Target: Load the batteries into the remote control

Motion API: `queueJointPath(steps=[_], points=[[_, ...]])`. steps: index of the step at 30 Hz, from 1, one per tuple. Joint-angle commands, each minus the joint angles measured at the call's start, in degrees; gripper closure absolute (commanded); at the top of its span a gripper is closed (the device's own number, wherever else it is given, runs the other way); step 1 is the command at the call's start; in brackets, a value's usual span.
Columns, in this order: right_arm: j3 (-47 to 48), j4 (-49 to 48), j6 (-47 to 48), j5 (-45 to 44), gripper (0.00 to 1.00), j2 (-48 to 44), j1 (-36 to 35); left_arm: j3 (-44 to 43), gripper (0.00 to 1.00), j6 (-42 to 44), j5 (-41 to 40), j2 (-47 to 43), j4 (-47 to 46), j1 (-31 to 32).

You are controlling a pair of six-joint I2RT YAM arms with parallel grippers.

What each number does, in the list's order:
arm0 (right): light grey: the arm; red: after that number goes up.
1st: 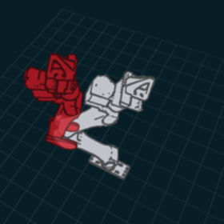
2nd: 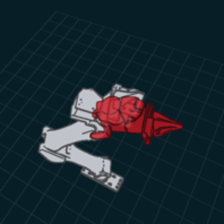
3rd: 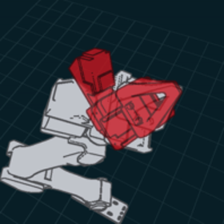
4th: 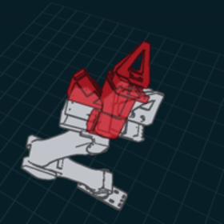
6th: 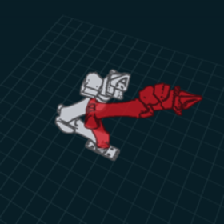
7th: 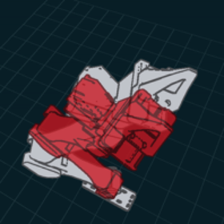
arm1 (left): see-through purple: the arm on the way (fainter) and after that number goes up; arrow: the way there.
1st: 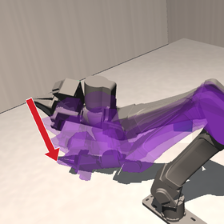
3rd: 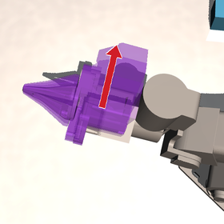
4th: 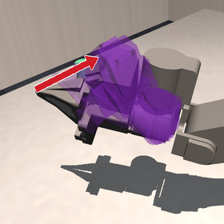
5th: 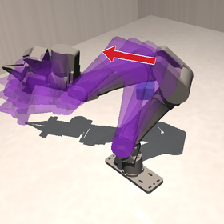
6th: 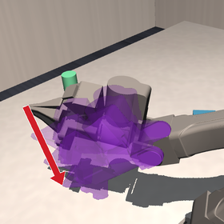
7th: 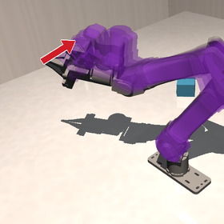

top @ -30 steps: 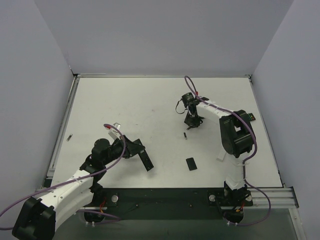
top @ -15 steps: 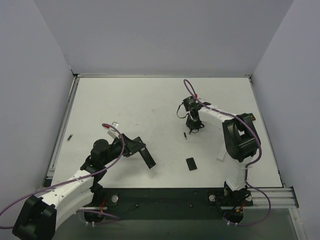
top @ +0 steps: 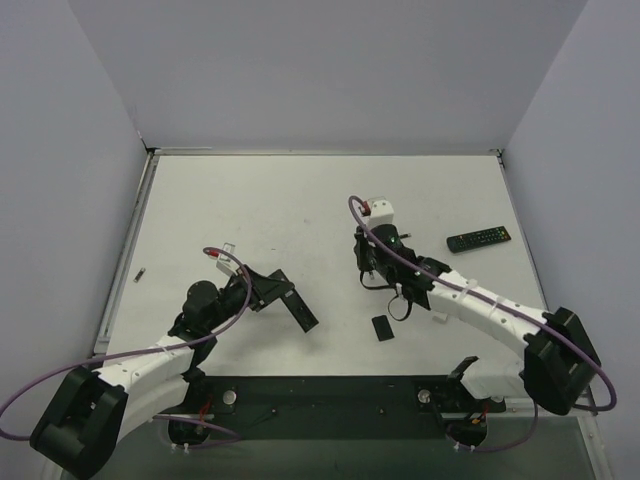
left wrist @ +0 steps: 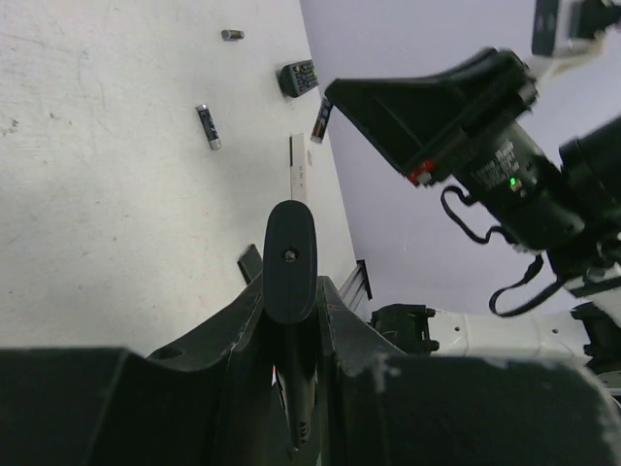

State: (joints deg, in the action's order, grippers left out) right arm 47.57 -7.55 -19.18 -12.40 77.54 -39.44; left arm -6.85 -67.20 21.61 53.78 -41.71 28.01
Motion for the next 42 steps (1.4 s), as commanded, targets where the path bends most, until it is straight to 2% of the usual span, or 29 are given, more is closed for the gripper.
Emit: queueJointPath(steps=[1, 8, 15, 30, 42], points=[[-5.5, -12.3, 10.5, 3.3, 1.00, -9.3, -8.8, 0.3, 1.00, -3.5, 1.7, 0.9, -11.5, -0.1], [-5.8, -17.0, 15.4, 6.1, 1.00, -14.3, -21.1, -1.3, 1.00, -3.8, 3.1, 0.7, -12.4, 0.0], [-5.2, -18.2, 16.4, 7.7, 1.00, -15.2, -27.4, -2.1, 1.00, -4.1, 4.0, -0.3, -13.9, 0.0], [-8.4, -22.5, 15.9, 7.9, 1.00, -15.1, -31.4, -2.6, 1.00, -7.9, 3.2, -1.1, -20.0, 0.0], [-8.5, -22.9, 14.1, 8.3, 1.00, -14.7, -31.8, -3.4, 1.00, -8.7, 2.2, -1.3, -20.3, 0.0]])
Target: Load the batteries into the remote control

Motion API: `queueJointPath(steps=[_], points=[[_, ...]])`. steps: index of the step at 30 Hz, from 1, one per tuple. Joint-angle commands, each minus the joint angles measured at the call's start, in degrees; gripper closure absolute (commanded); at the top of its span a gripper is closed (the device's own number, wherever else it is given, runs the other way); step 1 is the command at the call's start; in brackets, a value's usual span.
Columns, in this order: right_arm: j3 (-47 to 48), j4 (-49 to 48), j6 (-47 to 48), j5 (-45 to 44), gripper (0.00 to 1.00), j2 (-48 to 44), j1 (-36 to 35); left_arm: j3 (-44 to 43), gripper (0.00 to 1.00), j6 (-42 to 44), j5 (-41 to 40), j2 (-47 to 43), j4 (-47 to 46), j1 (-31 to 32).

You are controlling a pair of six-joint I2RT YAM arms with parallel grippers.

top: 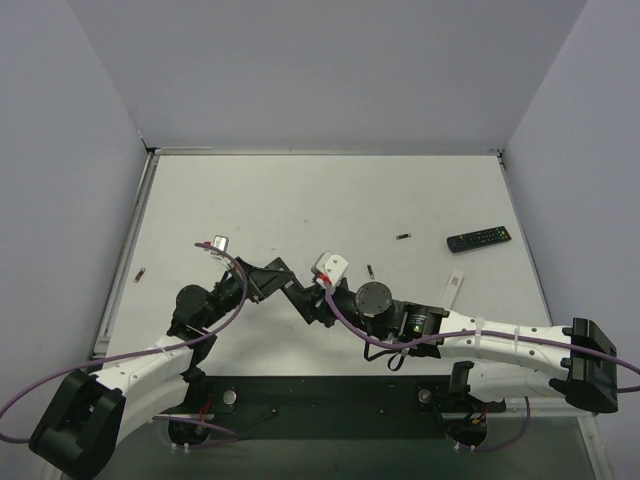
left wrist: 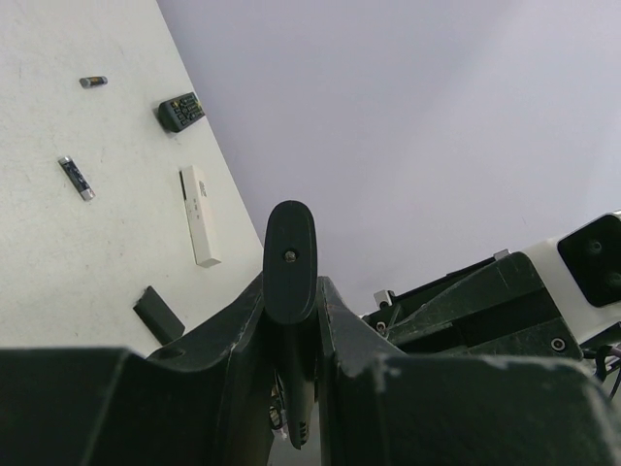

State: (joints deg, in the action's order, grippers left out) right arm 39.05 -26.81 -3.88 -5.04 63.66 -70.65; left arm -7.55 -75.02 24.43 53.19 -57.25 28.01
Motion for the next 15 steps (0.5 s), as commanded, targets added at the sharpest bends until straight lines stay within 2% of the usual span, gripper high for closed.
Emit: queueJointPath(steps=[1, 15], points=[[0.1, -3.7, -1.3, 1.0, 1.00, -0.8, -0.7, -2.7, 1.00, -0.9, -0.6, -0.7, -4.7, 0.0], [1.4, 0.9, -2.1, 0.0, 1.00, -0.5, -1.0, -2.8, 1.00, -1.8, -1.1, -0.7, -6.6, 0.0]])
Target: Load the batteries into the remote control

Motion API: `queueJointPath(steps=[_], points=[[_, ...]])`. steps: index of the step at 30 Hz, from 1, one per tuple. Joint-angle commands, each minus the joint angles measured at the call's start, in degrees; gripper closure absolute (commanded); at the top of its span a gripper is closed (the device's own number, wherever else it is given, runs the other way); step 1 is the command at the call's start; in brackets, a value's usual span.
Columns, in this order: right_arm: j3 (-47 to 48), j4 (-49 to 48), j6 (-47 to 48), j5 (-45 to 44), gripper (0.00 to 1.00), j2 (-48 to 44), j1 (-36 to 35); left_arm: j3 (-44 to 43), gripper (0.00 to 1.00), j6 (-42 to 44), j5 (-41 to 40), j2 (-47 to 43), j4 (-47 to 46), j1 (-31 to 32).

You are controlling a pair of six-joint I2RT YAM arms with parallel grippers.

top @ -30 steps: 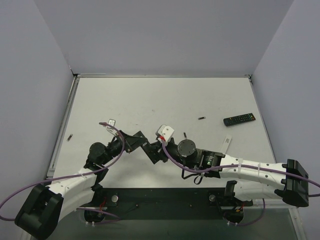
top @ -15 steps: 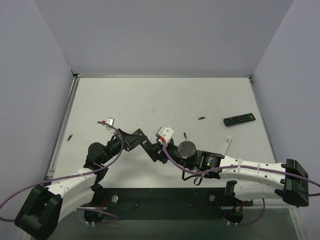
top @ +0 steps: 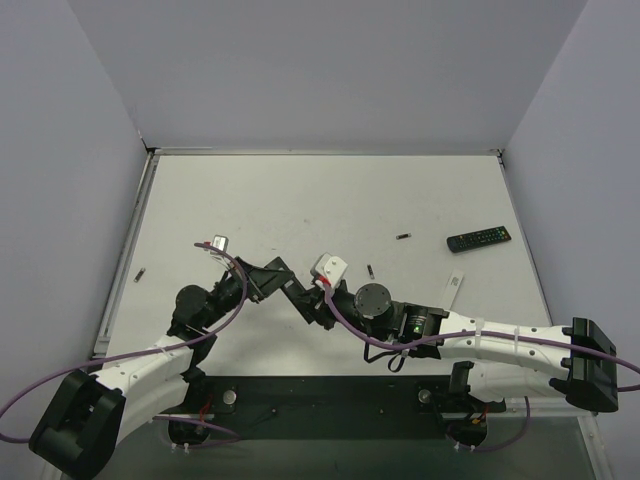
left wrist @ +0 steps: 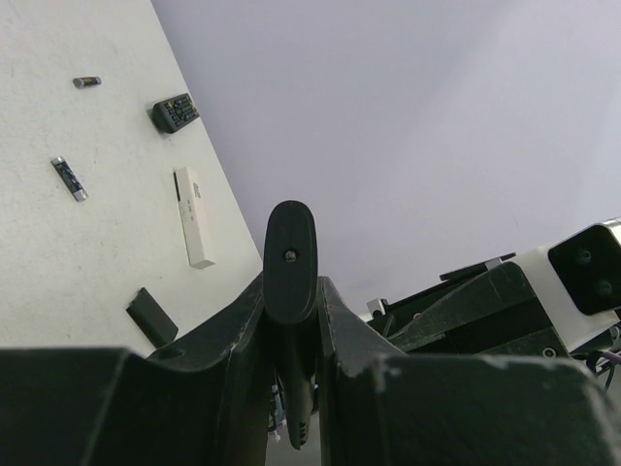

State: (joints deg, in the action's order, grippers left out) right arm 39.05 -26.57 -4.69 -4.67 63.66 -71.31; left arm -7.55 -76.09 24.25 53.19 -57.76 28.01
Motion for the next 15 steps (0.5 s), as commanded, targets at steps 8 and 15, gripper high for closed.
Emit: queueJointPath(steps=[8, 15], points=[[1.8, 3.7, -3.4, -1.1, 1.00, -0.2, -0.2, -2.3, 1.00, -1.9, -1.5, -0.7, -8.5, 0.0], [2.2, 5.0, -4.6, -3.0, 1.00, 0.5, -0.1, -2.6, 1.00, -1.9, -1.6, -1.2, -8.5, 0.0]])
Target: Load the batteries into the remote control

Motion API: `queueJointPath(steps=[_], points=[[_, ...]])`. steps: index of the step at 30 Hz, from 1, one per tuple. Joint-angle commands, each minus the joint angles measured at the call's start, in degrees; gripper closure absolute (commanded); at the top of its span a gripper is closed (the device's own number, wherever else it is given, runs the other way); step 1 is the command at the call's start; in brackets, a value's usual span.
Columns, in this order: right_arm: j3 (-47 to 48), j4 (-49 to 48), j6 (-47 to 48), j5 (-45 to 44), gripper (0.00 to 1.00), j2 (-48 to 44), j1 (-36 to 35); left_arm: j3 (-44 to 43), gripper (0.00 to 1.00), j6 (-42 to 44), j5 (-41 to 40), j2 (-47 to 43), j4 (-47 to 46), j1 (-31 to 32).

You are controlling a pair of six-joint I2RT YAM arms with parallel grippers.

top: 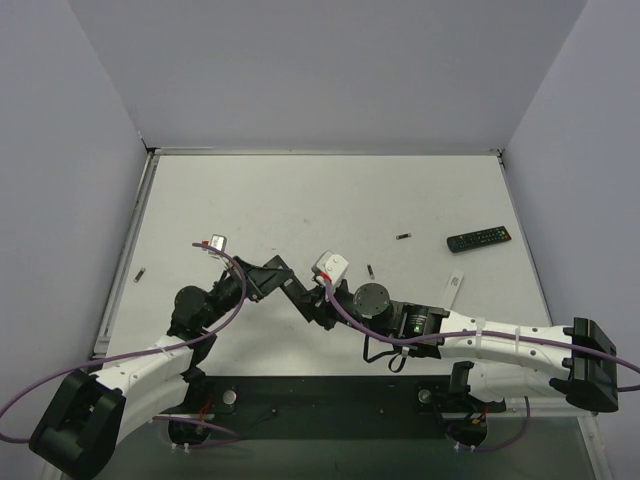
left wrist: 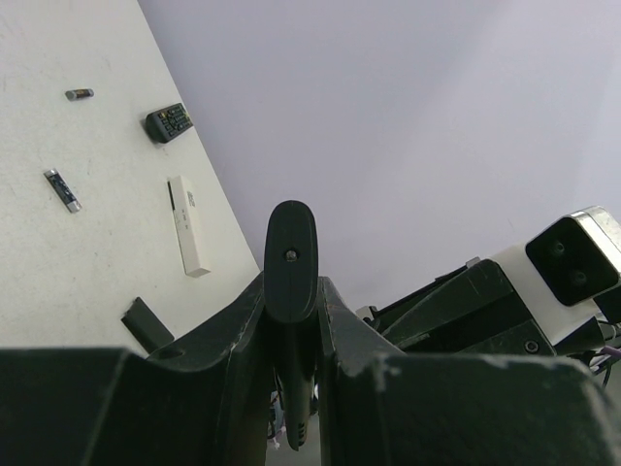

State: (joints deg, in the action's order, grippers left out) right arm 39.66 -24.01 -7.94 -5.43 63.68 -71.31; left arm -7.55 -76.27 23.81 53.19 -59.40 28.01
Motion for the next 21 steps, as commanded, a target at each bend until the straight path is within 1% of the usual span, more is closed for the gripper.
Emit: queueJointPath(steps=[1, 10, 21], points=[[1.4, 2.6, -1.5, -2.5, 1.00, 0.6, -0.2, -2.6, 1.00, -1.6, -1.1, -1.2, -6.8, 0.0], [0.9, 2.4, -1.7, -3.7, 1.00, 2.7, -0.2, -3.1, 1.00, -1.7, -1.0, -1.8, -6.9, 0.0], [0.9, 1.3, -2.3, -2.4, 1.00, 6.8, 0.1, -3.9, 1.00, -2.2, -1.0, -2.2, -7.6, 0.0]])
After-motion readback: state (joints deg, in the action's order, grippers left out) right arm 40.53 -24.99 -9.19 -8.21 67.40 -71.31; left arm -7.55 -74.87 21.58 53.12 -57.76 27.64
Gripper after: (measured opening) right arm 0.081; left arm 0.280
